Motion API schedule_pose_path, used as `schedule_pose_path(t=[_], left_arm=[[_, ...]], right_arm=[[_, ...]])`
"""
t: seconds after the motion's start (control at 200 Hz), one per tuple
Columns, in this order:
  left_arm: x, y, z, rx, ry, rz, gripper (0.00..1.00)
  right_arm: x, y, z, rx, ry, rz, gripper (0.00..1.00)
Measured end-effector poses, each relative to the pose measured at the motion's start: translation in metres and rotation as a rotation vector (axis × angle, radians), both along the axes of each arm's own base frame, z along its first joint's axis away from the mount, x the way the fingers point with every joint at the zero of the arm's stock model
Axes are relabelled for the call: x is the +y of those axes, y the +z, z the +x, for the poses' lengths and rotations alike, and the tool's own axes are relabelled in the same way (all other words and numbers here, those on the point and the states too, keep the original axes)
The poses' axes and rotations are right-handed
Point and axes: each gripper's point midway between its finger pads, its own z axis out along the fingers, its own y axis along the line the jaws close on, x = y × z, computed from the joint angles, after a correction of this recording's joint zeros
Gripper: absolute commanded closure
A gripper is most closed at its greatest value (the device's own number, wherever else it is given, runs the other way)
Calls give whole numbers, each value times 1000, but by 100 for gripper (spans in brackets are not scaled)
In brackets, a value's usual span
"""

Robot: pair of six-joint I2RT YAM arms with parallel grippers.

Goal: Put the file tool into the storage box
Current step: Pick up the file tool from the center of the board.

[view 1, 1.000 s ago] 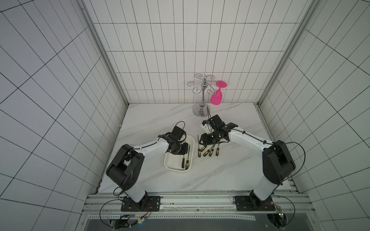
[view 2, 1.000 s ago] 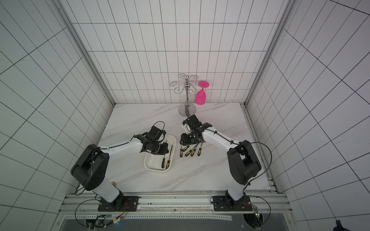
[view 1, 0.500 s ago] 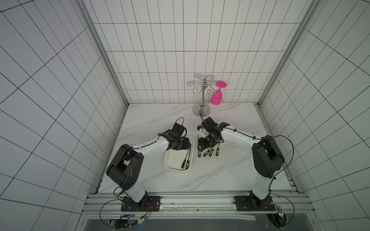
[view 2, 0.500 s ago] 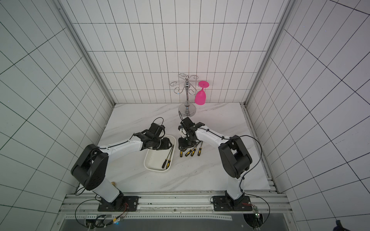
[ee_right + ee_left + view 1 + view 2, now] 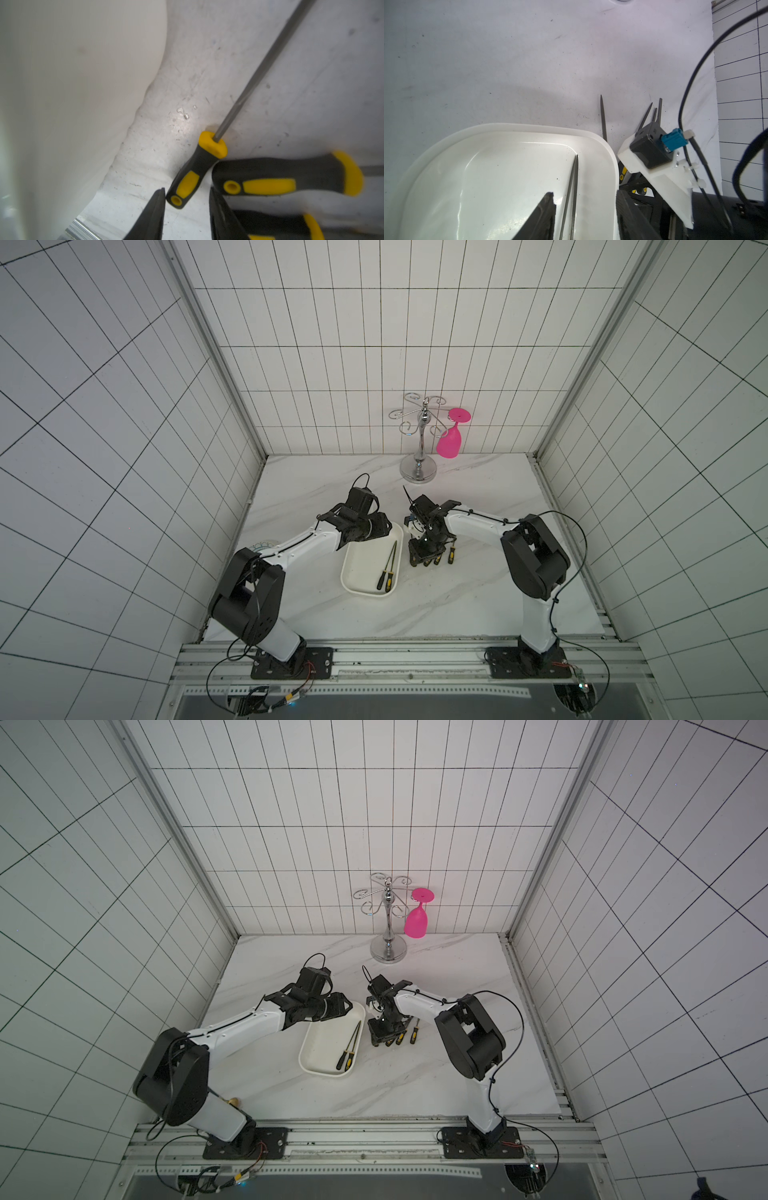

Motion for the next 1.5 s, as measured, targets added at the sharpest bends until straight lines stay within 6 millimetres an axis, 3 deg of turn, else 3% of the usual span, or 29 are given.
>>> schedule_pose_path(t=[0.34, 0.7, 0.875, 0.96, 1.075, 1.26, 1.375, 1.5], left_arm=[[16, 5, -2, -10, 37, -9, 49], [29, 28, 9, -68, 93, -52, 38], [26, 34, 12, -81, 101, -87, 33], [24, 36, 9, -85, 97, -121, 31], [18, 38, 7, -85, 89, -175, 29], [5, 50, 9, -99, 72, -276, 28], [-3, 60, 14, -115, 62, -340, 28], [-12, 56, 20, -98, 55, -374, 28]], right_arm=[[-2, -4, 11, -39, -10, -45, 71], [-11, -5, 22, -121, -12, -111, 95], [-29, 0, 40, -161, -109, -121, 99], [-44, 10, 51, -181, -189, -96, 99], [-52, 41, 65, -238, -275, -13, 99], [-24, 85, 67, -277, -260, 186, 98], [-7, 93, 57, -247, -213, 260, 98], [8, 99, 42, -215, -145, 313, 98]])
